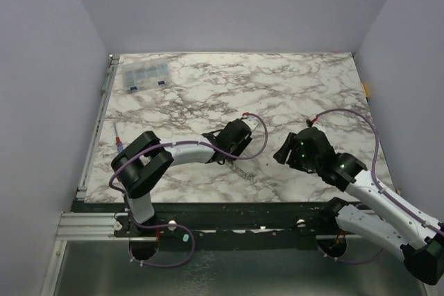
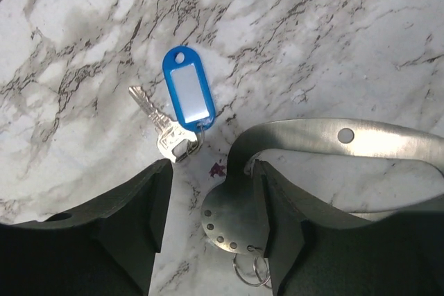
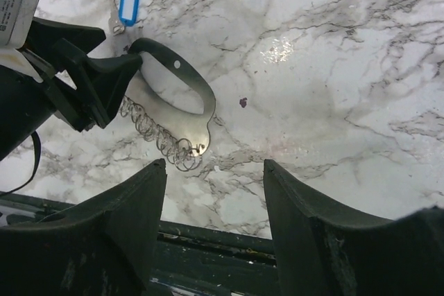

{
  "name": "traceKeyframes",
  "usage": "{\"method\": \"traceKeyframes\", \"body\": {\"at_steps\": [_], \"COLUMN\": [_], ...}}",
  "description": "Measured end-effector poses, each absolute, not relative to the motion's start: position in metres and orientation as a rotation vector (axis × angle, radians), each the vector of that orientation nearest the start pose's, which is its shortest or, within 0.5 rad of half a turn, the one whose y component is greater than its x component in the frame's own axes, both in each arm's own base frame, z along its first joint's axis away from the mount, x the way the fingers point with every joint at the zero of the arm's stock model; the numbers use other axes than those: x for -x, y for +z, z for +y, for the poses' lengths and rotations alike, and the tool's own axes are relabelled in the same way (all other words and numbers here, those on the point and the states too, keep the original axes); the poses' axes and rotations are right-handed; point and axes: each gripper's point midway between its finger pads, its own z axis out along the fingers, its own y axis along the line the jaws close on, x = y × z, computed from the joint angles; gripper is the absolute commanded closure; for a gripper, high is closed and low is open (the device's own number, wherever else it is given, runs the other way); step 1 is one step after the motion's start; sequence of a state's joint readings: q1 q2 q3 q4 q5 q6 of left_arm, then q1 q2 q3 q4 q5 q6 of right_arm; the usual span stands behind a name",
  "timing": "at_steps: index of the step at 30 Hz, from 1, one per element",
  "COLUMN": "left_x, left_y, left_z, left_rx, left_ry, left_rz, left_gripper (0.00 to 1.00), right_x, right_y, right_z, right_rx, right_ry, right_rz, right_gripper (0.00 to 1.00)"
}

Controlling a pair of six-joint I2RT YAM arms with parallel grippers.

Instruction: Put the keys on the keyring

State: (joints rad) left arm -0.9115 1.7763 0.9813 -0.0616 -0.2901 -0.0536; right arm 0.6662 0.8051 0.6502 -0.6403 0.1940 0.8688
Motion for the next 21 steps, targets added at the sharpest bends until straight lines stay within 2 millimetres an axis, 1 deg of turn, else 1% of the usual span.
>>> {"method": "traceKeyframes", "body": {"at_steps": [3,6,8,9,10,12,13,14,17,19,21], "left_x": [-0.286,-0.281,-0.280,-0.280,-0.280,-0.278,-0.278,-0.276,-0.268,-0.263,-0.258], "left_y": [0.031,0.047,0.071,0.083,0.103,0.136,0.148,0.165,0.196,0.202,0.195], "left_z": [-0.292,-0.287,-0.286,-0.286,-0.284,-0.280,-0.277,-0.272,-0.248,-0.231,-0.216], "left_rx": [-0.866,-0.847,-0.811,-0.796,-0.769,-0.721,-0.703,-0.680,-0.626,-0.603,-0.589], "left_ry": [-0.100,-0.121,-0.155,-0.170,-0.195,-0.233,-0.242,-0.251,-0.245,-0.221,-0.186], "left_rz": [2.238,2.230,2.197,2.180,2.144,2.083,2.060,2.027,1.952,1.925,1.923], "left_gripper": [0.35,0.24,0.04,0.01,0.01,0.01,0.01,0.01,0.01,0.01,0.01], "right_x": [-0.197,-0.197,-0.197,-0.196,-0.194,-0.192,-0.190,-0.188,-0.181,-0.177,-0.174], "right_y": [0.127,0.122,0.115,0.110,0.105,0.096,0.091,0.086,0.074,0.070,0.064], "right_z": [0.158,0.169,0.178,0.182,0.186,0.194,0.197,0.200,0.206,0.209,0.211], "right_rx": [-0.291,-0.240,-0.210,-0.200,-0.191,-0.178,-0.175,-0.178,-0.203,-0.219,-0.224], "right_ry": [0.545,0.587,0.607,0.617,0.627,0.653,0.668,0.679,0.699,0.700,0.688], "right_rz": [2.388,2.415,2.455,2.480,2.505,2.550,2.571,2.592,2.649,2.673,2.700], "right_gripper": [0.38,0.40,0.41,0.41,0.41,0.41,0.41,0.41,0.42,0.43,0.44]}}
